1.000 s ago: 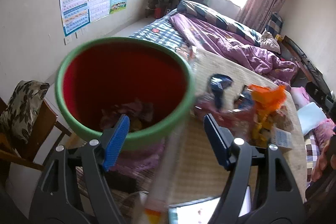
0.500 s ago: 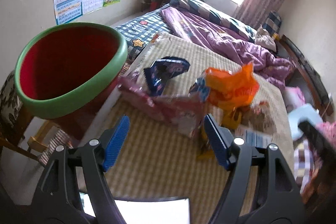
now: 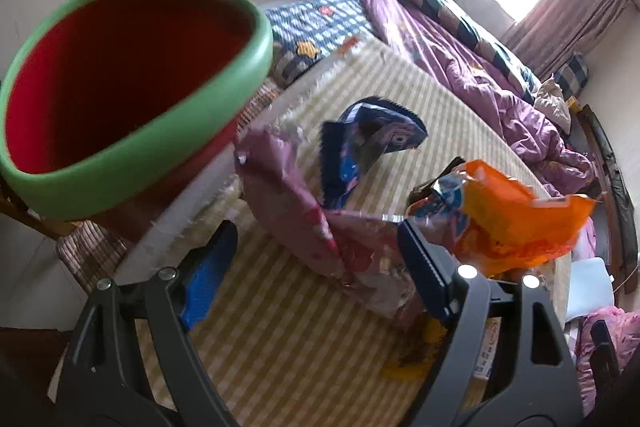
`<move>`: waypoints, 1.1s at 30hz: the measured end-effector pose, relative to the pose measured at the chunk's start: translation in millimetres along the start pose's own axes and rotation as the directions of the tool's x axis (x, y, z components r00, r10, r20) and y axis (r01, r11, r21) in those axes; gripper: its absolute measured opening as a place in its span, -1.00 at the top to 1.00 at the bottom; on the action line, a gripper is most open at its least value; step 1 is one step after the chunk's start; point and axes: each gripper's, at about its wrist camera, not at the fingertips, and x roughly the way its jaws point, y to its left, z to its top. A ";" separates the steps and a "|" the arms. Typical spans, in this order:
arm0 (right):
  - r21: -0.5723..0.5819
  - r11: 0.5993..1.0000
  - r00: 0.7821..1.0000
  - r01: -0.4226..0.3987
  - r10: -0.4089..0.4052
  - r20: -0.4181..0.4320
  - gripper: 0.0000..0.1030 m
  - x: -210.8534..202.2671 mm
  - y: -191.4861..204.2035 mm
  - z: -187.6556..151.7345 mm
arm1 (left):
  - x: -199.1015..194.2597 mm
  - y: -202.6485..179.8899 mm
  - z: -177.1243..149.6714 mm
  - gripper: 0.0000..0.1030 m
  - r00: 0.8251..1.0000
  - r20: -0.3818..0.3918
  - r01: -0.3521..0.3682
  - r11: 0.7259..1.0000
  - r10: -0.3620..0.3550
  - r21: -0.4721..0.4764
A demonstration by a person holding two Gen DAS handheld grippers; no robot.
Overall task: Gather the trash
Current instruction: 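Grasp the pink-and-purple wrapper with the left gripper and lift it, then grasp the yellow wrapper with the right gripper while the left gripper holds the pink wrapper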
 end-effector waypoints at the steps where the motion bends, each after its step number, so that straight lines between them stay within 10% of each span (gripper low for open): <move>1: -0.009 1.000 1.000 -0.014 0.014 -0.002 -0.36 1.9 3.3 0.5 | 3.7 -0.1 0.0 -0.54 1.000 -0.008 0.001 1.000 -0.001 -0.003; 4: -0.015 0.999 0.999 -0.041 0.040 -0.015 -0.36 7.5 7.3 1.0 | 11.2 1.7 -1.3 -0.49 0.999 -0.034 0.011 1.000 -0.011 -0.012; 12: -0.011 0.998 0.994 -0.054 0.053 -0.094 -0.36 23.4 -5.4 -1.8 | 12.2 1.9 -5.5 0.47 0.998 -0.061 0.032 0.999 -0.032 0.004; 33: -0.259 0.944 0.970 -0.204 0.160 -0.182 -0.36 64.7 79.4 2.5 | -92.6 11.8 -13.4 0.53 0.978 0.206 0.002 0.999 -0.010 0.040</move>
